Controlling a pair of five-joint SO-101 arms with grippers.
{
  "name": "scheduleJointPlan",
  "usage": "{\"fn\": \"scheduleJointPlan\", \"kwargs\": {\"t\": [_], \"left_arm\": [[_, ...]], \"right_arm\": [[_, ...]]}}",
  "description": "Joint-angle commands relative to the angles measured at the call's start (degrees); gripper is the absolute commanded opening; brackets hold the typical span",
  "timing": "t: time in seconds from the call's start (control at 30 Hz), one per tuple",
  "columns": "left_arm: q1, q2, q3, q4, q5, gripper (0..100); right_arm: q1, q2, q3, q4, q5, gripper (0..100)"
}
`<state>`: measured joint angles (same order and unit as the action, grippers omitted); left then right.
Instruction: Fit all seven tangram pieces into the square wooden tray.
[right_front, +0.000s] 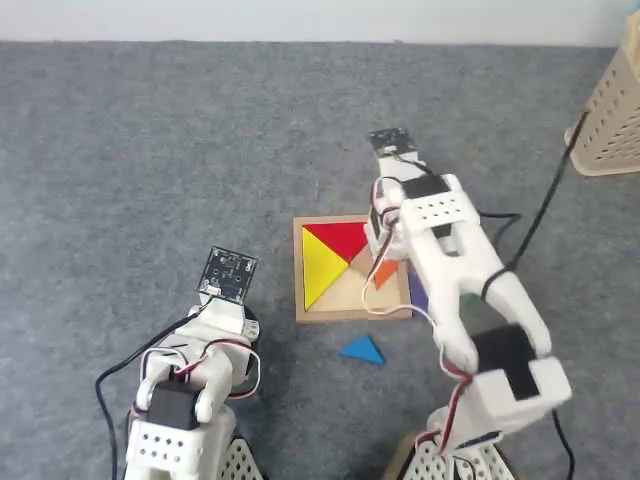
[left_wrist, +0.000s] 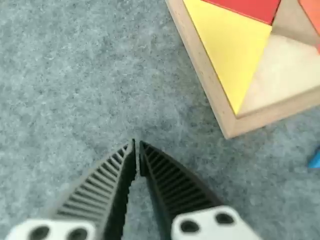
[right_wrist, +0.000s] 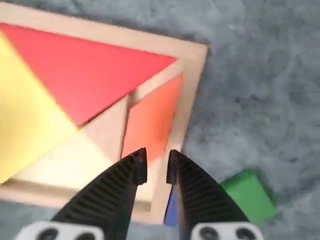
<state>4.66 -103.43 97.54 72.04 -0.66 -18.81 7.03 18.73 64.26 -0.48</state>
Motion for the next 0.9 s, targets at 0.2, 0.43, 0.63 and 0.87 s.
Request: {"fn": "scheduleJointPlan", "kwargs": {"t": [0.2,0.43,0.63,0.87], "left_arm": [[-0.18,-1.14,-1.01,0.35,0.35,1],[-0.18,-1.14,-1.01,0.35,0.35,1],[-0.18,-1.14,-1.01,0.35,0.35,1],[-0.18,-1.14,-1.01,0.35,0.35,1]], "right_arm": [[0.84,5.67,-3.96,-3.12,2.11,7.2],[1.01,12.70,-10.55,-2.68,2.11,7.2],[1.01,12.26,-12.22,-1.63,2.02,7.3],[2.68,-3.91,-11.25,9.01,4.48,7.6]]}}
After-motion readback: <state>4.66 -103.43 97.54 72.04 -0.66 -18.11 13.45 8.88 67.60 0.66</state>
